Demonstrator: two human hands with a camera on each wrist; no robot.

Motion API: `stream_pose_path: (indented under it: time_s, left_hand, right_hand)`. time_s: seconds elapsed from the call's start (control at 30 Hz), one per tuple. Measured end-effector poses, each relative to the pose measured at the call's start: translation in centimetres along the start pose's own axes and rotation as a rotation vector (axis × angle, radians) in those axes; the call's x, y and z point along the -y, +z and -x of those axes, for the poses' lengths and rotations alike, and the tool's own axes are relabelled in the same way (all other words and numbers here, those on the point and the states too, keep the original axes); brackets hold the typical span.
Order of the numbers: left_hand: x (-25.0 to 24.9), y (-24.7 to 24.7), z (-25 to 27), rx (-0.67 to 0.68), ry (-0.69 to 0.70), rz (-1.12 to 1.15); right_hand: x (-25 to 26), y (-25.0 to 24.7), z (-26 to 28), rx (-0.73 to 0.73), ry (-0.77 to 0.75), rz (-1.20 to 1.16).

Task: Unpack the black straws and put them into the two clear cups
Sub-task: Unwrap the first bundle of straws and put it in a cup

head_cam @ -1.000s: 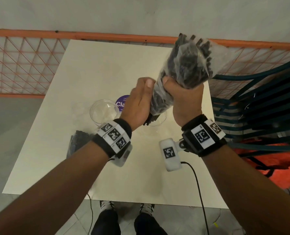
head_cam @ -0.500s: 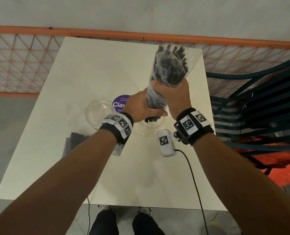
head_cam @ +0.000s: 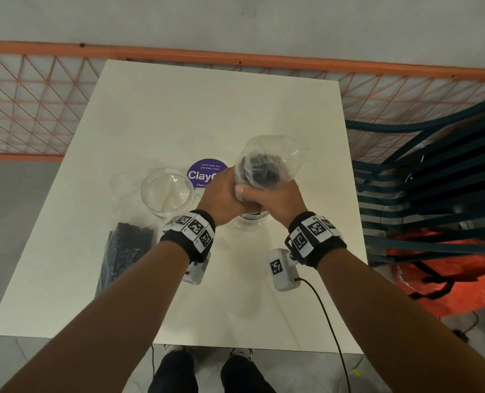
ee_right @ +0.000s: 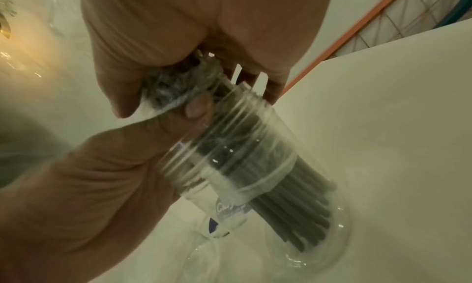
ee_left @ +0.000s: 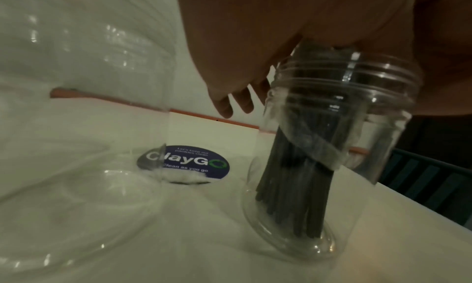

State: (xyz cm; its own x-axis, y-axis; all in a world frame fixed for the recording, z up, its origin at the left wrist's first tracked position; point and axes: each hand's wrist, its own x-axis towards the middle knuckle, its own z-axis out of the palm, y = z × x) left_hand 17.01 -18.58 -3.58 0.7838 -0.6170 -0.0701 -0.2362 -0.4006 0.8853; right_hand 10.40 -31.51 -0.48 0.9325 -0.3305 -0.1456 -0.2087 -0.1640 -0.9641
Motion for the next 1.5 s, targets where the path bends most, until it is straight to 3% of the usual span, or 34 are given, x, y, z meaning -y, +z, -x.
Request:
stream_pose_path:
  time_s: [0.23,0.33,0.43,0.5,0.63,0.7,0.93,1.03,1.13,1.23,1.33,1.5]
  left_hand:
    - [0.7,0.0,0.9,0.033,0.001,0.003]
    - [0.8,-0.9,1.7,0.08,-0.041,0.155]
    - [-0.4,-1.6,2.8,0.095,0.013,0.278]
    - [-2.2,-1.5,3.1,0.049,0.046,0.26]
    - [-4.2,-0.9,2.4,-0.183,0.1,0.058]
    - [-4.9,-1.0,2.1,-0.234,0.137,0.042]
    - [-6.6,-2.7,0.7,-0.169,0.301,0.054]
    - [-6.9,-3.1,0.7,-0.189,0.266,0.012]
    - [-8.1,-3.4,0.9,-0.15,0.192,0.204]
    - [-8.6,-3.8,1.1,-0.13,0.213,0.276]
    - [-7.9,-4.6,1.2,-0.146,0.191,0.213]
    - [-5.1,-3.8,0.8,-0.036,0.056,-0.004]
  right_hand:
    - [-0.6,-0.5,1.1,0.001,-0.013,-0.002]
    - [-0.8,-0.6,1.2,-0.007,-0.025,-0.015]
    - [-1.3,-0.3,1.4,0.008,-0.009,0.119]
    - [-1.2,-0.3,1.7,0.058,-0.065,0.244]
    - [0.4,-0.9,1.5,0.028,-0.145,0.224]
    - [0.7,-1.4,1.4,-0.007,-0.112,0.238]
    - [2.1,-2.2,1.1,0.005,-0.108,0.22]
    - [2.2,-2.3,1.2,-0.033,-0.116,0.194]
    - [2.6,-2.1,1.1,-0.04,-0.106,0.169]
    - [3.2,-2.0,0.8,-0.072,-0.114,0.177]
    - [4.4,-2.4,0.4,-0.167,-0.169,0.124]
    - [7.2,-3.5,-0.4,-0.272,-0.249,0.032]
